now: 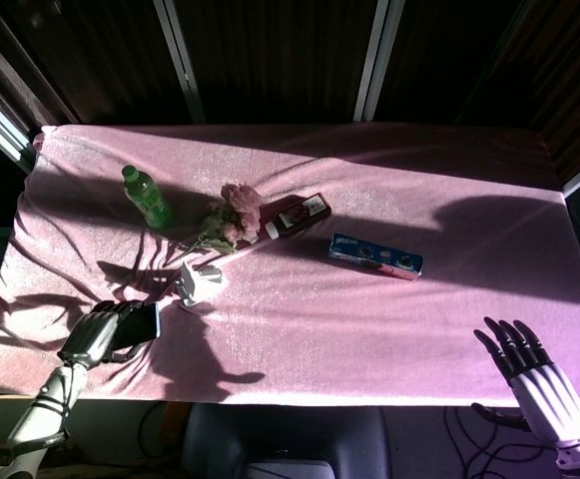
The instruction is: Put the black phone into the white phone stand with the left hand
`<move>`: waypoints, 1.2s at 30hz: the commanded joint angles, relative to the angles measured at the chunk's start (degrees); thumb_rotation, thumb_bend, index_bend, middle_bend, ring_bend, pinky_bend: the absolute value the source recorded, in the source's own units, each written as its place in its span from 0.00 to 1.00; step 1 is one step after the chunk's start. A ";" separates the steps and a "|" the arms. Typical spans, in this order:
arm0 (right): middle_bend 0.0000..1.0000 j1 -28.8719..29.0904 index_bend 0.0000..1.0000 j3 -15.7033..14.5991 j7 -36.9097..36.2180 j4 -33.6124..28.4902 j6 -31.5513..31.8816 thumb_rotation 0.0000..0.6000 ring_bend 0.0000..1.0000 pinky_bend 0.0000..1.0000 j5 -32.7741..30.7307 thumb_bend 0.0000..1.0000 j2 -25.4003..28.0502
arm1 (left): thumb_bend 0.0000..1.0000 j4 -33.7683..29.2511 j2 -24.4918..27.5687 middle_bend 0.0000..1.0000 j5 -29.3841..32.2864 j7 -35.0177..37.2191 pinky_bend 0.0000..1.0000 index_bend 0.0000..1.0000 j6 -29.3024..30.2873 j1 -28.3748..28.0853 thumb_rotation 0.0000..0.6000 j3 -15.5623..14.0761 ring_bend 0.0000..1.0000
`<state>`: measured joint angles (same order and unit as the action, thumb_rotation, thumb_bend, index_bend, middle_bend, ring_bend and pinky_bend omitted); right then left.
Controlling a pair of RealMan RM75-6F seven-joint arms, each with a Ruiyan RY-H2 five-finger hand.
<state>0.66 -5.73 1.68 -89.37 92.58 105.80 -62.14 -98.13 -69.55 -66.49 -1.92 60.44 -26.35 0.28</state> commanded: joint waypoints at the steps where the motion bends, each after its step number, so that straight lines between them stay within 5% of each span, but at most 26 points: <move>1: 0.00 0.03 0.00 0.01 0.21 -0.03 -0.13 1.00 0.00 0.00 -0.02 0.24 -0.07 | 0.38 2.64 0.68 1.00 -11.25 25.61 0.15 0.87 7.09 4.86 1.00 4.51 0.63; 6: 0.00 0.17 0.00 -0.02 0.79 -0.24 -0.65 1.00 0.00 0.00 -0.09 0.24 -0.17 | 0.39 3.07 -3.21 1.00 -10.79 33.36 0.17 0.87 12.14 5.98 1.00 8.47 0.64; 17: 0.00 0.22 0.00 0.12 0.41 -0.31 -0.69 1.00 0.00 0.00 -0.49 0.24 -0.01 | 0.40 10.37 -17.56 1.00 -4.46 31.56 0.18 0.87 13.18 2.15 1.00 15.50 0.65; 36: 0.00 -0.07 0.00 0.13 -0.74 0.11 0.17 1.00 0.00 0.00 -0.52 0.24 0.30 | 0.41 23.02 -28.47 1.00 -5.39 37.88 0.18 0.87 11.81 0.92 1.00 15.99 0.66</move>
<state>0.58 -5.60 0.94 -89.26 92.75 105.28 -61.84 -75.56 -97.56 -71.63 35.61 72.30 -25.48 16.45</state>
